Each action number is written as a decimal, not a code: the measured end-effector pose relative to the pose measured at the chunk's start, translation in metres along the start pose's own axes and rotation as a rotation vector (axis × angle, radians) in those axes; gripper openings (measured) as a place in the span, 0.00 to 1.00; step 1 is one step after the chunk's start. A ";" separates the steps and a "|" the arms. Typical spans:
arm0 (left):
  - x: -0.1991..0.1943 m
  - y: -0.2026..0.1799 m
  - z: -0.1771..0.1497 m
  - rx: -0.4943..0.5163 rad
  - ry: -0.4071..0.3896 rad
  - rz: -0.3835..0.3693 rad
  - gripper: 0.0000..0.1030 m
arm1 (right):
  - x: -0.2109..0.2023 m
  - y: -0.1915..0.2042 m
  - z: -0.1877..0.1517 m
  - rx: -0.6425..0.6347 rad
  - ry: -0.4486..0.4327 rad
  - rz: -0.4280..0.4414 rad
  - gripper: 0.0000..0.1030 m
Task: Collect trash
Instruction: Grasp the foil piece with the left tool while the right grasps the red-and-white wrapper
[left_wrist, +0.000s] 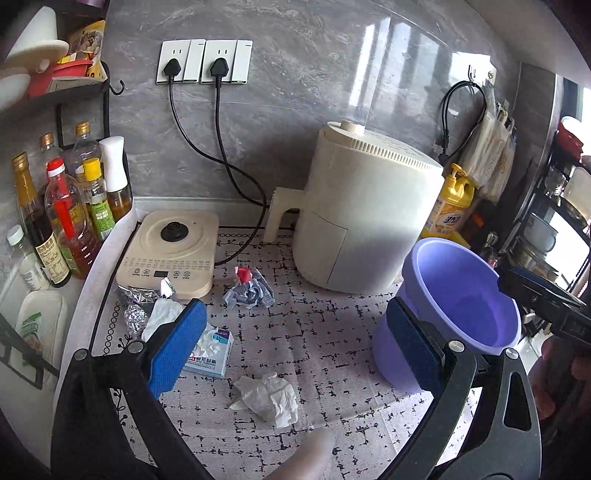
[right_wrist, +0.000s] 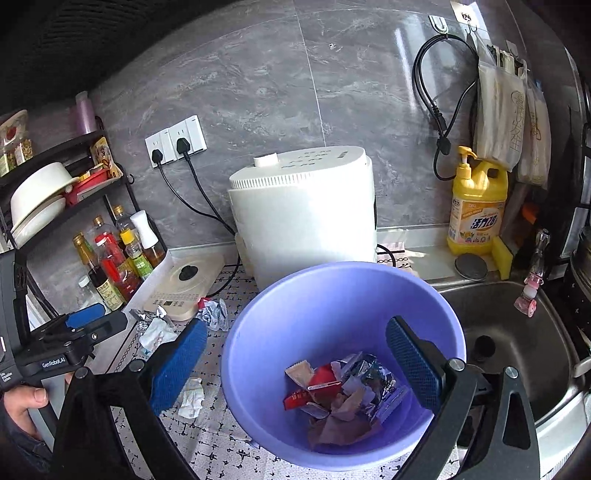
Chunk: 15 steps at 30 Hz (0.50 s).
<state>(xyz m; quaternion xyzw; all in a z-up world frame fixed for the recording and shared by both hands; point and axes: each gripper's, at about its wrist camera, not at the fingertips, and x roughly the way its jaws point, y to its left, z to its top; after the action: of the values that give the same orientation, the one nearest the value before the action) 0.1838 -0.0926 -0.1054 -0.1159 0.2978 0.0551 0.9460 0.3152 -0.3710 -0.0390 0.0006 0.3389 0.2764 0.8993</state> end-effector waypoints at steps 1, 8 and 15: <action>-0.002 0.006 -0.001 -0.007 -0.004 0.011 0.94 | 0.002 0.007 0.001 -0.011 -0.002 0.007 0.92; -0.018 0.050 -0.008 -0.050 -0.021 0.089 0.94 | 0.017 0.052 0.002 -0.076 -0.021 0.042 0.92; -0.030 0.092 -0.011 -0.102 -0.019 0.104 0.94 | 0.040 0.098 0.006 -0.132 0.000 0.085 0.92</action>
<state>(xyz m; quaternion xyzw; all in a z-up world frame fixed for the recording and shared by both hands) 0.1368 -0.0072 -0.1140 -0.1479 0.2913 0.1204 0.9374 0.2951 -0.2671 -0.0406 -0.0444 0.3196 0.3361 0.8848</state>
